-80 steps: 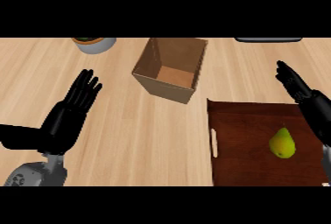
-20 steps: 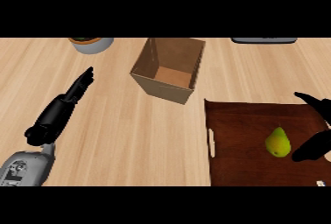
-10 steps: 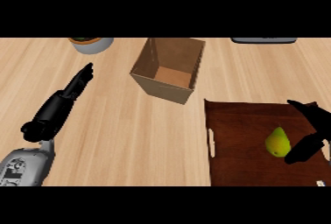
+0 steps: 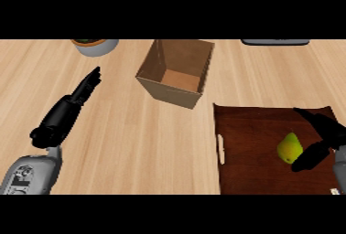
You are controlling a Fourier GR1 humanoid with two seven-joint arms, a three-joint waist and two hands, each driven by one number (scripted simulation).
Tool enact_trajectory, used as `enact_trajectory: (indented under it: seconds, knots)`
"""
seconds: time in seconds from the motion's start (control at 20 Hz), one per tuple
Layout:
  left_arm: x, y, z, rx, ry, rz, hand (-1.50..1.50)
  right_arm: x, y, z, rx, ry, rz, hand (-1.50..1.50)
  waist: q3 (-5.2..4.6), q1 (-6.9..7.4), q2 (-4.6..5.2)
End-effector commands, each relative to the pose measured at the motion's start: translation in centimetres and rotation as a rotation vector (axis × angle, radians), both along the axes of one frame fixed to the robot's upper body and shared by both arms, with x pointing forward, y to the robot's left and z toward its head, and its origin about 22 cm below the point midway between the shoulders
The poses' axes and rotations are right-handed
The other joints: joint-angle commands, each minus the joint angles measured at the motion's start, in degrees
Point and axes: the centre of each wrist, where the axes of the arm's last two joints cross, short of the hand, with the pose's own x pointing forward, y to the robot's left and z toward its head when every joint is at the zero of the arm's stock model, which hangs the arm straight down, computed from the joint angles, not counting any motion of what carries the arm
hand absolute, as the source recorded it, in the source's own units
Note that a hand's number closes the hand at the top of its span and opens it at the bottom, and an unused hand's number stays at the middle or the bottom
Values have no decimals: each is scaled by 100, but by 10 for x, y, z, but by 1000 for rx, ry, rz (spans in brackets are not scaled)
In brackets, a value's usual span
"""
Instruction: Pick the pear from the tray and place it in the cardboard box
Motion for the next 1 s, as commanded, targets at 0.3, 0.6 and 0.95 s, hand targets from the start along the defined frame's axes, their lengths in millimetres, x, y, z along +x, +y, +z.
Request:
enact_trajectory:
  seconds: [0.3, 0.6, 0.95]
  knots:
    - [-8, 2, -13, 9, 0, 9, 0, 0, -20, -25, -62, 47, -40, -150, 0, 2, 1]
    - [-1, -3, 1, 1, 4, -6, 0, 1, -9, -45, -5, 73, -22, -150, 0, 3, 0]
    - [5, 16, 10, 0, -7, 6, 0, -4, -1, -67, -52, -115, 104, 150, 2, 5, 6]
